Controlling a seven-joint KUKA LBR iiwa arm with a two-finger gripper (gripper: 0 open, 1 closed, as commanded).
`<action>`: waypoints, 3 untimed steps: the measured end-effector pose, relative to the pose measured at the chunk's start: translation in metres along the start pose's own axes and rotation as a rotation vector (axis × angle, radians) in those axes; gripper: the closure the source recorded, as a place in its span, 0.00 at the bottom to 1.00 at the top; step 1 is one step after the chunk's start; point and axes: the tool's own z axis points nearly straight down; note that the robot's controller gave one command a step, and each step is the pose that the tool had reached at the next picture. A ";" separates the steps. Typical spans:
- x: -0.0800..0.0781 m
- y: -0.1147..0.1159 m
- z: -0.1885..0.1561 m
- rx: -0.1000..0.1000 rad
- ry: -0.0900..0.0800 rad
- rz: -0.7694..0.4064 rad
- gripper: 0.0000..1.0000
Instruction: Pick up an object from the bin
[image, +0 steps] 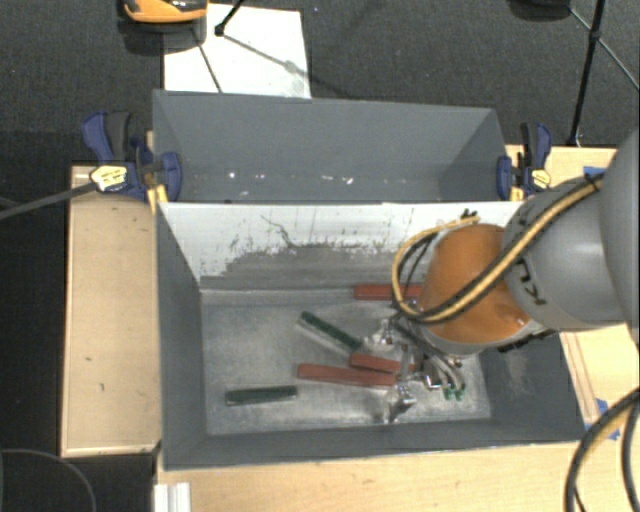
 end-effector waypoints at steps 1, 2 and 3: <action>-0.007 0.047 -0.004 0.002 -0.012 0.377 1.00; -0.007 0.047 -0.004 0.002 -0.012 0.376 1.00; -0.006 0.047 -0.007 0.002 -0.007 0.375 1.00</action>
Offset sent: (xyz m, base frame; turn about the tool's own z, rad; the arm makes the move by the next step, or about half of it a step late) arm 0.0000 0.0000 0.0000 0.0000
